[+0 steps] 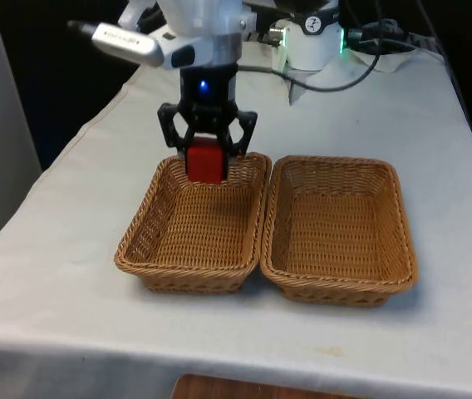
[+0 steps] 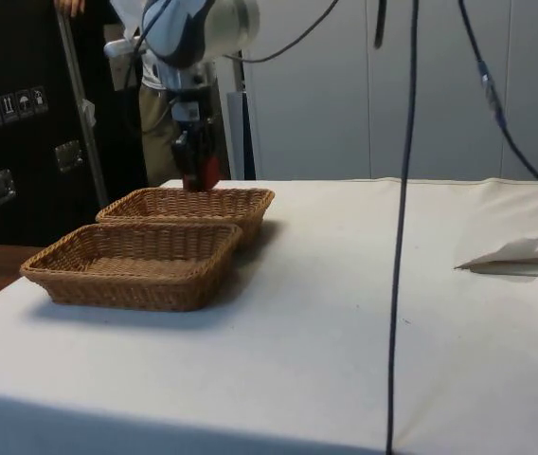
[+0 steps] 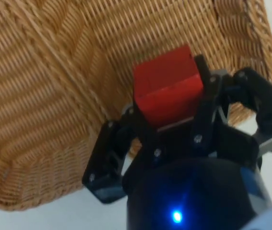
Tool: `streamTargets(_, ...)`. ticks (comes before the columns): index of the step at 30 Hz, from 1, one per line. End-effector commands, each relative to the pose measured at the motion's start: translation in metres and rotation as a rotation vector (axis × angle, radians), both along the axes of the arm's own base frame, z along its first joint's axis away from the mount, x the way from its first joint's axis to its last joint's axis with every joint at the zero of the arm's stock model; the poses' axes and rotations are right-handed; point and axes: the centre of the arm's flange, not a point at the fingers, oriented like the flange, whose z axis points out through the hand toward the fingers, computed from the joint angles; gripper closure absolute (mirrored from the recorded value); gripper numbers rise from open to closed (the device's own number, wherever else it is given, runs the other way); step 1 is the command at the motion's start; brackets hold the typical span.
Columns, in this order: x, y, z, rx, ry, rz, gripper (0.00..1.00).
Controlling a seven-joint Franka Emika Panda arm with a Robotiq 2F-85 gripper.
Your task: Pick up the red cube and place it into the right basket.
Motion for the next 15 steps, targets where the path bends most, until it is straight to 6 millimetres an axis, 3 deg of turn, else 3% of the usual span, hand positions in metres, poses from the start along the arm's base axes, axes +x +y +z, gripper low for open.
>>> streamTargets(1,0.003,-0.001,-0.004,0.009,0.004,0.001,0.98)
streamTargets(15,0.021,-0.017,-0.036,-0.011,0.005,0.002,0.98)
